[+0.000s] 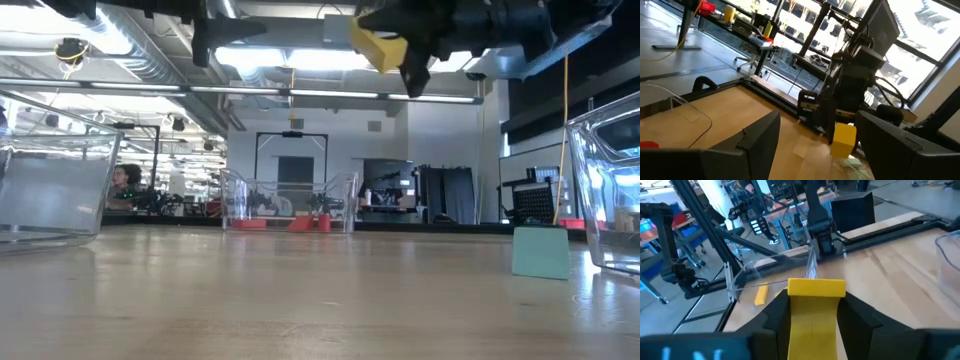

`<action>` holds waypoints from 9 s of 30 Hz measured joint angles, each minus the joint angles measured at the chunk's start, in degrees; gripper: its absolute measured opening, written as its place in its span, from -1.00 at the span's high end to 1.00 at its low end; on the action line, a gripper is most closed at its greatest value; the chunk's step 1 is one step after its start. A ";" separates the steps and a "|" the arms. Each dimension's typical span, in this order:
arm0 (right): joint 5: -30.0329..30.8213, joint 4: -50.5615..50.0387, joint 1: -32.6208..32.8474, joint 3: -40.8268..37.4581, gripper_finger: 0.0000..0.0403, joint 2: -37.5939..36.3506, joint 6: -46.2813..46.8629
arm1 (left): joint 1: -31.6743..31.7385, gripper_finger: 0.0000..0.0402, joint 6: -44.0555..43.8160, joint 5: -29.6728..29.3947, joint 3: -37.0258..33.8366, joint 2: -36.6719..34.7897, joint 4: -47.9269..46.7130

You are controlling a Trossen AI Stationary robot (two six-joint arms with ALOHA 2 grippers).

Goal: Sort & place blocks by color
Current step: Put the yellow block in the left transparent bin, then put the blue block in the right transparent bin

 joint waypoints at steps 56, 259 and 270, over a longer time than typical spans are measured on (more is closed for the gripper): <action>-7.72 -2.81 4.79 72.38 -0.51 66.85 6.11 | 0.00 -0.25 -12.09 2.56 -0.04 -5.25 24.42; -22.47 -112.23 7.55 64.60 -0.57 55.19 2.41 | -3.80 1.00 9.36 10.10 -0.04 -1.27 3.65; -22.43 -111.21 11.05 63.53 -0.57 55.44 12.82 | -3.82 1.00 9.53 11.57 -0.04 -1.28 3.68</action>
